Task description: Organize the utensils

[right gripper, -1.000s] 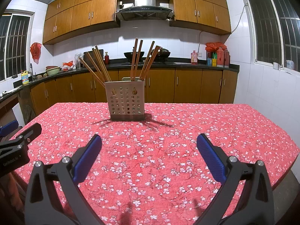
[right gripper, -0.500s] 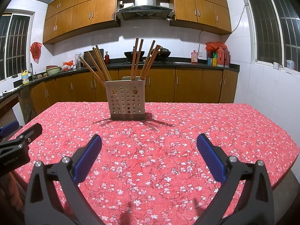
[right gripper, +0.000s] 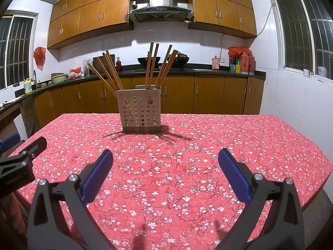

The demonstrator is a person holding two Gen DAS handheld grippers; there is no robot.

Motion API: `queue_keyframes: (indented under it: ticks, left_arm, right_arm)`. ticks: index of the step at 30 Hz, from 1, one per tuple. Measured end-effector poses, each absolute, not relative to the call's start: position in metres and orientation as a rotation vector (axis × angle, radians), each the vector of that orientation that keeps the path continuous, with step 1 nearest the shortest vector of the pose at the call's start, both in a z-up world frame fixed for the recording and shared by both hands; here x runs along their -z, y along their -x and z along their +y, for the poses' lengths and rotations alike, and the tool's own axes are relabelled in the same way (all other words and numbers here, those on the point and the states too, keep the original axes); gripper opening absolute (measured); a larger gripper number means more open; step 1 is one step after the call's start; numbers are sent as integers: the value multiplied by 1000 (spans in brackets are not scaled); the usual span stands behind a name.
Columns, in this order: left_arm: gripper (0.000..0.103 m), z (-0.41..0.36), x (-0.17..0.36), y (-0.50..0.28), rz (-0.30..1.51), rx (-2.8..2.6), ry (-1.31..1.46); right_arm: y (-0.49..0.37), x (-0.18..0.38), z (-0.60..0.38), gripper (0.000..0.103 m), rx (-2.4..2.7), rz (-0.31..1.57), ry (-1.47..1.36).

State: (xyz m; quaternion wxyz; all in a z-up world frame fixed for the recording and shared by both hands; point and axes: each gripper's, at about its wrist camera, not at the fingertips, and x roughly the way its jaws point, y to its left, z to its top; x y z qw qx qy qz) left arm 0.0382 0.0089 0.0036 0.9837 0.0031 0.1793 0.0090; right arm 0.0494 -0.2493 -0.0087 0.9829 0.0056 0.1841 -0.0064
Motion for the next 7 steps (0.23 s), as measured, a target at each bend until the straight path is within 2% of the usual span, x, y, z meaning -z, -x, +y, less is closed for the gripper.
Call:
queue_keyframes:
  ticks: [7]
  left_arm:
    - [101, 11, -5, -39, 369, -10, 5]
  right_arm:
    - [-50, 8, -250, 99, 12, 371, -12]
